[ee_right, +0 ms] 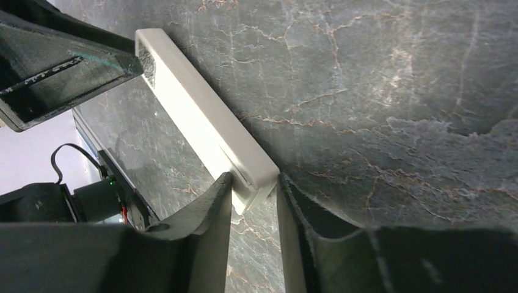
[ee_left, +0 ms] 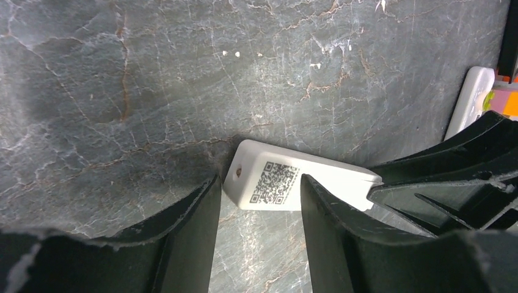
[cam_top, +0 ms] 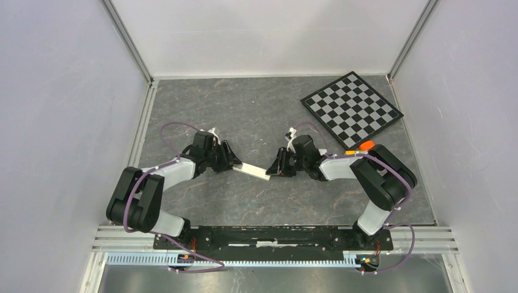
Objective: Load the batteries into the remote control
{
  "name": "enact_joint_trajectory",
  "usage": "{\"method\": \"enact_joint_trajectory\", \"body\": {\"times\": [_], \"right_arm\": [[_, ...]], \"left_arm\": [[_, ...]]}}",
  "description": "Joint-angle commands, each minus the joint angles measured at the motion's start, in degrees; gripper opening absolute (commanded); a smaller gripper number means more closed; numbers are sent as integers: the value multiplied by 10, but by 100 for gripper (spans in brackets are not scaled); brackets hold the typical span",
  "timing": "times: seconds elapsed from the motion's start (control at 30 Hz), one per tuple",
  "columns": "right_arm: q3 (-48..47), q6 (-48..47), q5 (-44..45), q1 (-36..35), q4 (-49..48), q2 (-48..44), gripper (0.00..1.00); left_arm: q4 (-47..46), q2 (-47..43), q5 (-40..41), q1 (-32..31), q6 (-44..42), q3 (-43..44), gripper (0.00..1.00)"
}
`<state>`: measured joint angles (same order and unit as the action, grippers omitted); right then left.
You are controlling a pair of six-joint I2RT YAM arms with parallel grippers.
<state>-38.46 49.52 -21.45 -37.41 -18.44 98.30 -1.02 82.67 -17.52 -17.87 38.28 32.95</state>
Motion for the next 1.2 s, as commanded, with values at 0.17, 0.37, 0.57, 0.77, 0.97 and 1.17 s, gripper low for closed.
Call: {"method": "enact_joint_trajectory", "body": {"times": [0.17, 0.37, 0.57, 0.77, 0.97, 1.17], "right_arm": [[44, -24, 28, -4, 12, -1, 24], [48, -25, 29, -4, 6, -1, 23], [24, -38, 47, -6, 27, 3, 28], [-17, -62, 108, -27, 89, 3, 31], [-44, -73, 174, -63, 134, 7, 33], [-52, -71, 206, -93, 148, 20, 33]], "left_arm": [[-21, 4, -20, -2, -18, -10, 56], [-21, 1, -19, -2, -17, -14, 55], [-14, -11, -9, -2, -15, -14, 60], [-1, -29, 4, -2, -19, -22, 60], [-3, -46, 0, -2, -6, -46, 57], [-3, -62, 9, -2, 3, -63, 57]]}}
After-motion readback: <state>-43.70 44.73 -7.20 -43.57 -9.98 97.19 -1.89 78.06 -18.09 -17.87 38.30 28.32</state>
